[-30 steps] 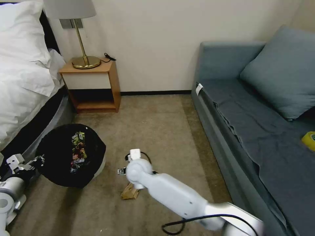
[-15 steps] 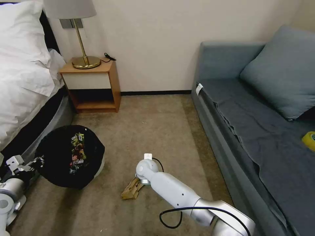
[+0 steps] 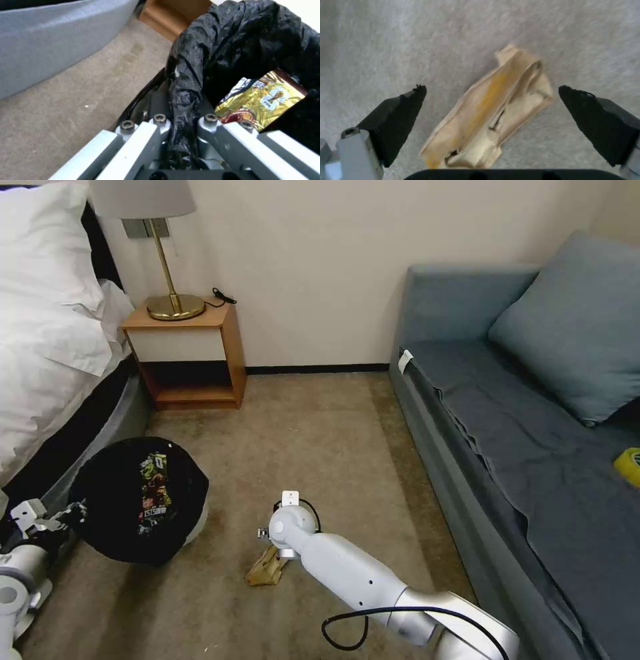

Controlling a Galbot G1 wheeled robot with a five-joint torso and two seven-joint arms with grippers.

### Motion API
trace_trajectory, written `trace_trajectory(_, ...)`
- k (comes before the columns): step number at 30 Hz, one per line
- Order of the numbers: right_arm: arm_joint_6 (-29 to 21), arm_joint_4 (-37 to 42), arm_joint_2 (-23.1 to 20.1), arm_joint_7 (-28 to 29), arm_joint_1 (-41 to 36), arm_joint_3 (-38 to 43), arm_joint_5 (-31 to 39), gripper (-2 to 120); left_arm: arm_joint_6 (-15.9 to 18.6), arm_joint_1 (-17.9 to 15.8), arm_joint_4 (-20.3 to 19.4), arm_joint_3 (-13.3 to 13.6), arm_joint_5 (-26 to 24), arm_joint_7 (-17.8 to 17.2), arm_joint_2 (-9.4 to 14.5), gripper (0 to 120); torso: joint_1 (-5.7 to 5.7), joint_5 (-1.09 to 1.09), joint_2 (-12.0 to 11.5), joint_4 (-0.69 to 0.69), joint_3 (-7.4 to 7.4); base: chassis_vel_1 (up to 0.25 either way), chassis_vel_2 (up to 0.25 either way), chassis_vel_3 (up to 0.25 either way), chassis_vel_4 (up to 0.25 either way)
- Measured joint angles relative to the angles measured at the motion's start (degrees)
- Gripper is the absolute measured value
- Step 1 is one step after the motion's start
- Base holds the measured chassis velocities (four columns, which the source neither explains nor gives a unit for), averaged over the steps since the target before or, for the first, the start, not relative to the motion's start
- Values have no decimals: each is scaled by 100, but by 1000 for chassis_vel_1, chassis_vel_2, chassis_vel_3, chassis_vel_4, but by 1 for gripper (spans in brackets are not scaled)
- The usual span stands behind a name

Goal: Pick up the trash bin, then pick up the garbage on the floor and place it into the trash bin.

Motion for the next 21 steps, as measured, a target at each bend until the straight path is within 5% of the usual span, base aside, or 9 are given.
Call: trace_trajectory(21,271,-516,-6,-939,-254,-385,-816,98,-82,39,30,10,173,74,-134,4,0,0,0,0,0,0,0,0,0)
